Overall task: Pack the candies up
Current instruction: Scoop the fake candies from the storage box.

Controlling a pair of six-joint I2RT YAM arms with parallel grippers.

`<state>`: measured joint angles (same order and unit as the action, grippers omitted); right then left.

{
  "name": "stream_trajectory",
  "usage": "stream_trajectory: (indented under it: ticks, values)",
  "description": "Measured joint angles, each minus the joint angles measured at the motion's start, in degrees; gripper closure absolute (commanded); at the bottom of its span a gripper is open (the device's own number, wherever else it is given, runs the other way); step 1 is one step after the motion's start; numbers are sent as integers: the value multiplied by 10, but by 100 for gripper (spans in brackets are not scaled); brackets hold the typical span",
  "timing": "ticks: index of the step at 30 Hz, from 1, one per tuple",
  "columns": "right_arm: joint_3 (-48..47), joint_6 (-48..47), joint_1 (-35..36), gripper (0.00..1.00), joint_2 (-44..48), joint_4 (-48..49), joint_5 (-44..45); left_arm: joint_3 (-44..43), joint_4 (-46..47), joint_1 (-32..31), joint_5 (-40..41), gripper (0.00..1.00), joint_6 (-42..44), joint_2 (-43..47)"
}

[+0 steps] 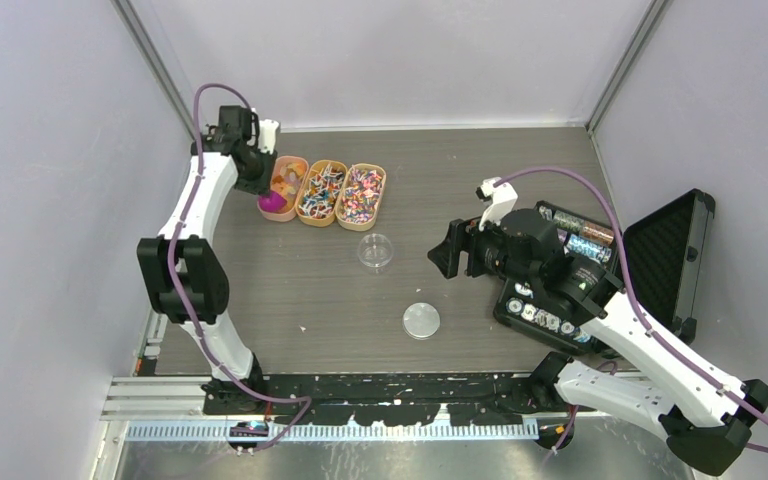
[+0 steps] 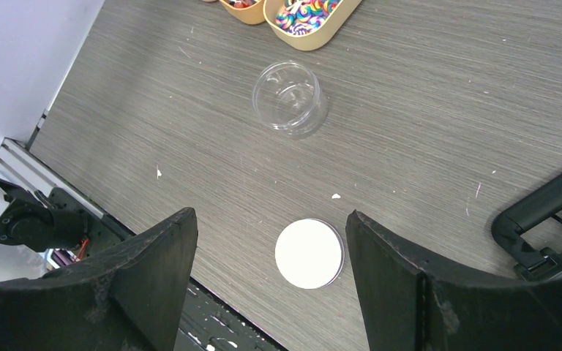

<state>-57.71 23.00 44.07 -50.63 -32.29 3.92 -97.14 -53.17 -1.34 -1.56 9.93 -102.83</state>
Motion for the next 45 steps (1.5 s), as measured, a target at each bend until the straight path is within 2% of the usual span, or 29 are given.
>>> stream_trajectory:
  ticks: [12, 22, 34, 45]
  values:
    - [0, 8, 0, 21, 0, 6, 0, 82, 85, 6, -5, 100, 0, 30]
    - [0, 9, 0, 21, 8, 6, 0, 105, 103, 6, -6, 100, -5, 28]
    - [1, 9, 0, 21, 20, 6, 1, 190, 147, 6, -5, 100, -16, 28]
    - [2, 12, 0, 21, 33, 5, 0, 263, 229, 7, 3, 100, -18, 45]
